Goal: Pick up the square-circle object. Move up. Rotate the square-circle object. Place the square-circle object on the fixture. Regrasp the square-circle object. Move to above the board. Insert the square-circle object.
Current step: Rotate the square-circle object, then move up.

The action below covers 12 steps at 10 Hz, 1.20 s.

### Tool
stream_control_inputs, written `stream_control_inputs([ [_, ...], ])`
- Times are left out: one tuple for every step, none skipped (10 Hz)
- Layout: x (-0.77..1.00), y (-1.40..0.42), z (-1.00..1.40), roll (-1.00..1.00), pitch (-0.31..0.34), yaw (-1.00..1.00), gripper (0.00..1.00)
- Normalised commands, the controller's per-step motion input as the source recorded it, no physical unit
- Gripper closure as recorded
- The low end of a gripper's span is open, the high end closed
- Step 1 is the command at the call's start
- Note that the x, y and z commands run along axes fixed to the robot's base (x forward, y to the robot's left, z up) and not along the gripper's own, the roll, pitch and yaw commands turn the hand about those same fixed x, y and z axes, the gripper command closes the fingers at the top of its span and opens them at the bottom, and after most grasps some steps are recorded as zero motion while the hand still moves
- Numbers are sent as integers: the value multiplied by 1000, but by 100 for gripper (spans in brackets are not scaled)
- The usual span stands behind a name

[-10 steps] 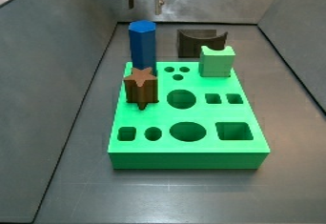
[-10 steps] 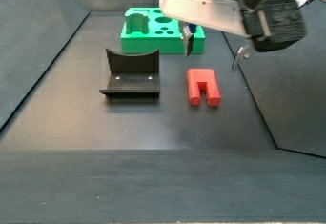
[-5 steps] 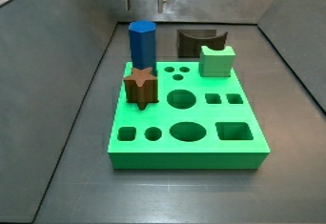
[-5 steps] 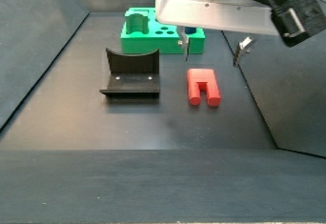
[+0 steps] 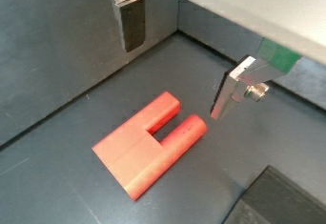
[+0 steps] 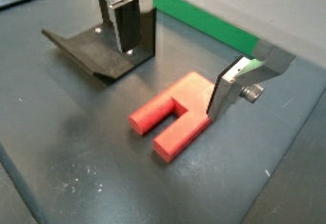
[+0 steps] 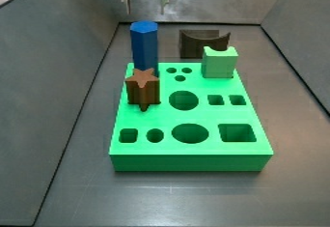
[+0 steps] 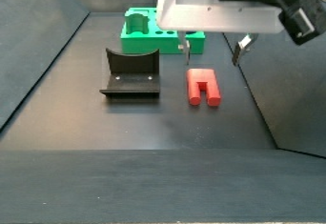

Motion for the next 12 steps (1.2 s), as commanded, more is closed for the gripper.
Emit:
stream_control_inputs([
  [17, 3, -1000, 5, -27, -50, 0],
  [21, 4, -1000, 5, -30, -48, 0],
  [31, 7, -1000, 0, -29, -36, 0],
  [39, 9, -1000, -4, -27, -30, 0],
  [45, 10, -940, -7, -23, -26, 0],
  [45, 9, -797, -10, -24, -24, 0],
  [41, 8, -617, -11, -28, -23, 0],
  [36, 7, -484, -12, -31, -22, 0],
  [35, 8, -353, -12, -36, -22, 0],
  [36, 8, -267, -13, -39, -23, 0],
  [0, 0, 0, 0, 0, 0, 100],
  [0, 0, 833, 0, 0, 0, 100],
])
